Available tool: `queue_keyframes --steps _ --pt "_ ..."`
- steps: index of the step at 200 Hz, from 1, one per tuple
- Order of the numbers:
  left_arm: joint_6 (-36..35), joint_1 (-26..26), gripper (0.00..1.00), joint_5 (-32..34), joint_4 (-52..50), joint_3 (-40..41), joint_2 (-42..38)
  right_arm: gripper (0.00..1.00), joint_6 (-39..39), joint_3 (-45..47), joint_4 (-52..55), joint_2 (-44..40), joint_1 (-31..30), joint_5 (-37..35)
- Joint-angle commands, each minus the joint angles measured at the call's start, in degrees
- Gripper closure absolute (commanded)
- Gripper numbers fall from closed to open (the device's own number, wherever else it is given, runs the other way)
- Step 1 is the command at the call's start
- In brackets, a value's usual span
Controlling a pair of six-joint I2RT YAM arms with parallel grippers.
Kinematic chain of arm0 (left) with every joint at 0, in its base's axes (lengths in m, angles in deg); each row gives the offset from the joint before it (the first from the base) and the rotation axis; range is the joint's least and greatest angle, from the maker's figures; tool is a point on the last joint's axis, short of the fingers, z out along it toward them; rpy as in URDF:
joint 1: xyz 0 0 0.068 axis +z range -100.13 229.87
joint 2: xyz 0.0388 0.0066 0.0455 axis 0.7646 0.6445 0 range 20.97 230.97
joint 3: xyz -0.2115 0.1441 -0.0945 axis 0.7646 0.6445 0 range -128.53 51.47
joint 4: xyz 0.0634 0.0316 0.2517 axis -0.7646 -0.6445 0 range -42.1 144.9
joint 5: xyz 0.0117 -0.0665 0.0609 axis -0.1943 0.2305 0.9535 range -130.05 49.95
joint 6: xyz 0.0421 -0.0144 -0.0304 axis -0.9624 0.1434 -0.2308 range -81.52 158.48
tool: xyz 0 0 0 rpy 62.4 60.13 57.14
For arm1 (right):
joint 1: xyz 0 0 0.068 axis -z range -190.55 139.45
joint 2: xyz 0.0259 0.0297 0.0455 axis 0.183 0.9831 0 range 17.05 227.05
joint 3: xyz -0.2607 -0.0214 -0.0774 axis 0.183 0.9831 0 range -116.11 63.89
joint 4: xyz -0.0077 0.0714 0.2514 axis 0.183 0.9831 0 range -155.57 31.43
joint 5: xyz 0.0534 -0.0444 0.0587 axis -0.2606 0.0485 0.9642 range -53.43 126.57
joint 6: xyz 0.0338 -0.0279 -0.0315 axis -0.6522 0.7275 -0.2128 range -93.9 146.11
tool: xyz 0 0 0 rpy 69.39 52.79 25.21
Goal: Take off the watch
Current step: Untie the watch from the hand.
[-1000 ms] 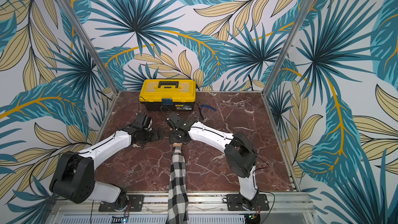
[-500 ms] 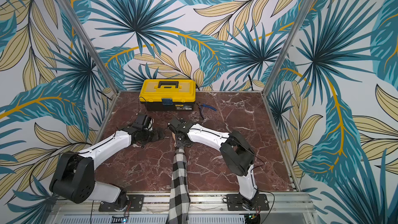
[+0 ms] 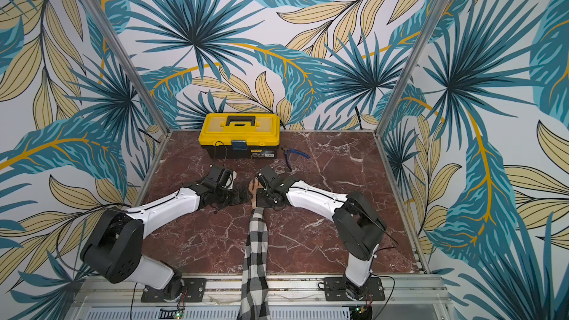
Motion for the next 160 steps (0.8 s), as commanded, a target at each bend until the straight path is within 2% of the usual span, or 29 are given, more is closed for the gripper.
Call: queue_keyframes --steps 1,84,160 --pt "0.89 -0.81 0.06 -0.26 2.3 0.81 1.02 1.0 -3.79 2.44 -10.27 -1.5 1.4 6.56" --pt "1.3 -3.49 0.06 1.16 3.38 0.09 5.54 1.0 -4.73 3.86 -11.28 -1.04 2.31 7.19" --pt "1.66 -3.49 0.07 3.14 3.2 3.14 4.12 1.0 -4.73 4.72 -10.58 -1.14 3.23 6.46"
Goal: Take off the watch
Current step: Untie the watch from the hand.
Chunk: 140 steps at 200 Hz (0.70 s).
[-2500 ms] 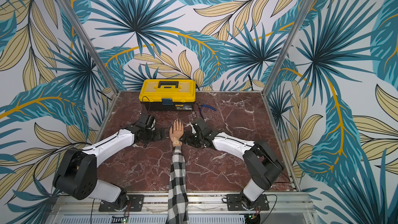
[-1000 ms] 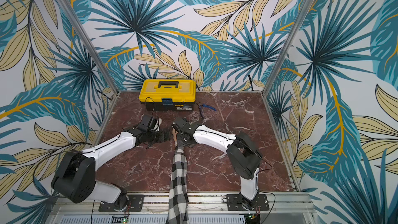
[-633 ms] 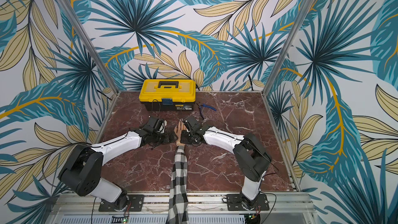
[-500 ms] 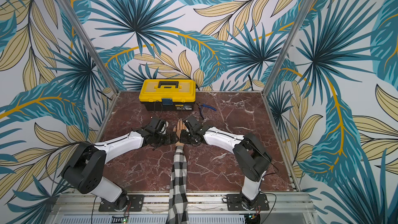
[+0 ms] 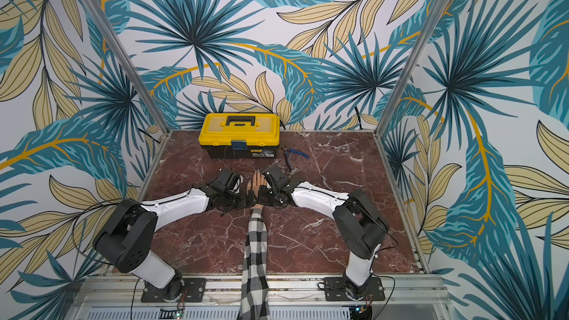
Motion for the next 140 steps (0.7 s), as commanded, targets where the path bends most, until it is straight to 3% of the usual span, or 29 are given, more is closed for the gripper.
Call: queue_keyframes --steps 1,54,100,140 --pt "0.2 -0.19 0.07 1.82 -0.71 2.17 -0.57 1.0 -0.44 1.15 -2.69 -1.1 0.73 -0.48" --pt "0.06 -0.23 0.07 2.97 -0.72 3.12 1.2 1.0 -0.19 1.23 -2.22 -1.16 1.37 -0.37" --pt "0.44 0.42 0.15 3.84 -0.96 4.48 2.8 1.0 0.88 3.85 1.97 -2.5 4.14 -2.37" --pt "0.48 0.48 0.16 3.72 -0.94 4.63 3.52 1.0 0.72 4.67 3.12 0.83 4.43 -1.37"
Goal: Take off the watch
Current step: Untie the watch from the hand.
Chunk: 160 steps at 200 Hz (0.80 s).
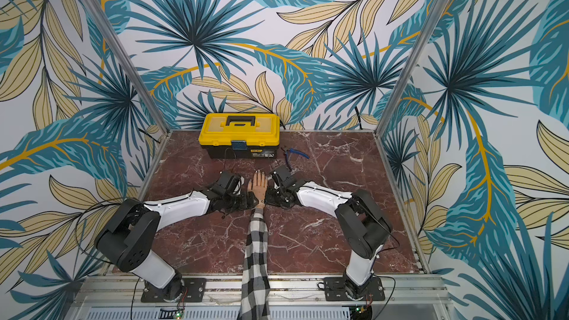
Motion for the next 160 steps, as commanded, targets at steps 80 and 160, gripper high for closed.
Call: queue_keyframes --steps 80,160 --pt "-0.34 0.62 0.15 3.83 -5.74 2.1 1.85 1.0 -0.85 -0.08 -4.22 4.08 1.0 4.91" --pt "-0.12 0.53 0.08 0.3 -5.86 -4.58 -2.85 1.0 -2.16 1.81 -6.71 3.56 0.97 5.77"
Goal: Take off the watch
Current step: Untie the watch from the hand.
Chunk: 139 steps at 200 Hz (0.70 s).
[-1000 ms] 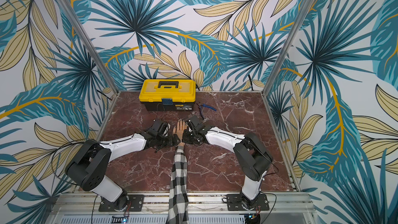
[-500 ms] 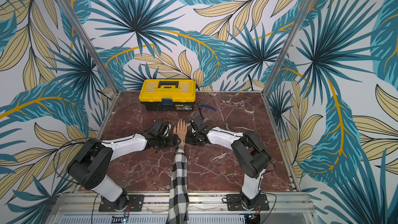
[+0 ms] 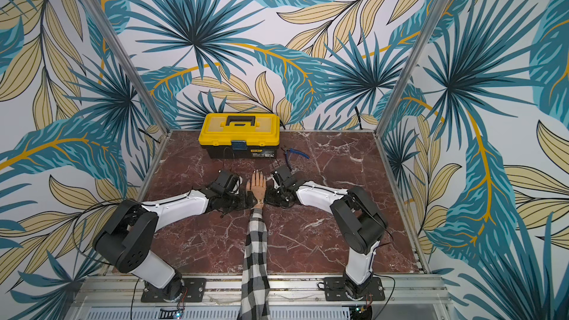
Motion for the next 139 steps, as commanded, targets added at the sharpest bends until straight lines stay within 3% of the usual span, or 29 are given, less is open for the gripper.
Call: queue_keyframes --steps 1,96,139 --pt "-0.13 0.2 0.08 -0.04 -1.82 -3.12 -1.84 1.0 -0.82 1.48 -2.33 0.76 -0.15 0.46" --pt "0.0 -1.41 0.08 -0.54 -2.45 -7.56 2.68 1.0 -1.04 1.77 -3.52 1.15 -0.16 0.96" --pt "-1.29 -2.36 0.08 2.37 -5.89 -9.92 4.52 1.0 -1.13 1.85 -3.8 1.37 -0.16 0.84"
